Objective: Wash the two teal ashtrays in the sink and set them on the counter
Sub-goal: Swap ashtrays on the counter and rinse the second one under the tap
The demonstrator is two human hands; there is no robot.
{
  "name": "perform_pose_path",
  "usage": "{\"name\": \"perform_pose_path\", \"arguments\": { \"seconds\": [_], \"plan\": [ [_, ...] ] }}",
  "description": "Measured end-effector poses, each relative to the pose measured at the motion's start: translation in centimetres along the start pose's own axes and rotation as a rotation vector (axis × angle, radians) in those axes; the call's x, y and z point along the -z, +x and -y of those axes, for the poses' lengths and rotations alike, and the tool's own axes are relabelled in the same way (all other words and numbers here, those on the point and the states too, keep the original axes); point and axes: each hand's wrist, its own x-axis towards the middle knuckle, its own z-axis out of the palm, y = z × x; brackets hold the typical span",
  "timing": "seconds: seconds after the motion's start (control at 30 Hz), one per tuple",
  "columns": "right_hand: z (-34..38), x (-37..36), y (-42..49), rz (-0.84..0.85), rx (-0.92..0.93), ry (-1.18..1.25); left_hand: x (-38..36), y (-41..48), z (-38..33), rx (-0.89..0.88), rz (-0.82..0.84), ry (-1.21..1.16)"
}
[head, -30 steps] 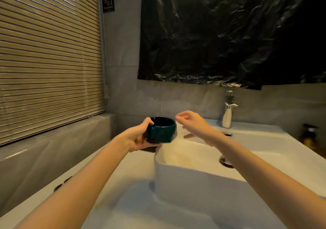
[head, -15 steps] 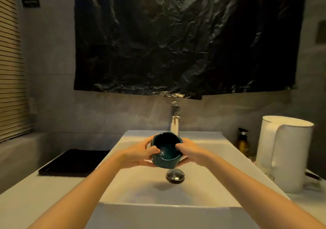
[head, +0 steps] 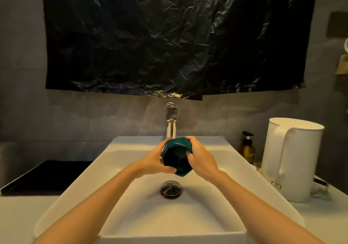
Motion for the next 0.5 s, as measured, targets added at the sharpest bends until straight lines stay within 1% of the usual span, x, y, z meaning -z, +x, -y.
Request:
{"name": "perform_pose_path", "arguments": {
  "seconds": [0.07, 0.13, 0.27, 0.33, 0.4, 0.43, 0.5],
  "plan": [
    [-0.3, 0.3, -0.2, -0.07, 0.12, -0.077, -0.4, 0.6, 0.4, -0.082, -0.106, 0.067],
    [-0.5, 0.4, -0.3, -0.11, 0.212, -0.104, -0.8, 0.7, 0.9, -0.129, -0.182, 0.107],
    [-0.5, 0.4, -0.6, -0.167, 0.361, -0.097, -0.8, 0.4, 1.2, -0.214, -0.295, 0.262],
    [-0.6, 0.2, -0.7, -0.197, 0.415, -0.107, -0.6, 0.2, 0.9, -0.228, -0.321, 0.323],
    [-0.7, -0.1, -0.5, -0.213, 0.414, -0.108, -0.5, 0.0, 0.7, -0.218, -0.315, 0.315],
    [-0.6, -0.3, -0.4, -0.217, 0.386, -0.094, -0.4, -0.1, 0.6, -0.209, -0.297, 0.273],
    [-0.5, -0.3, -0.1, -0.192, 0.262, -0.035, -0.3, -0.2, 0.6, -0.148, -0.219, 0.12]
  ]
}}
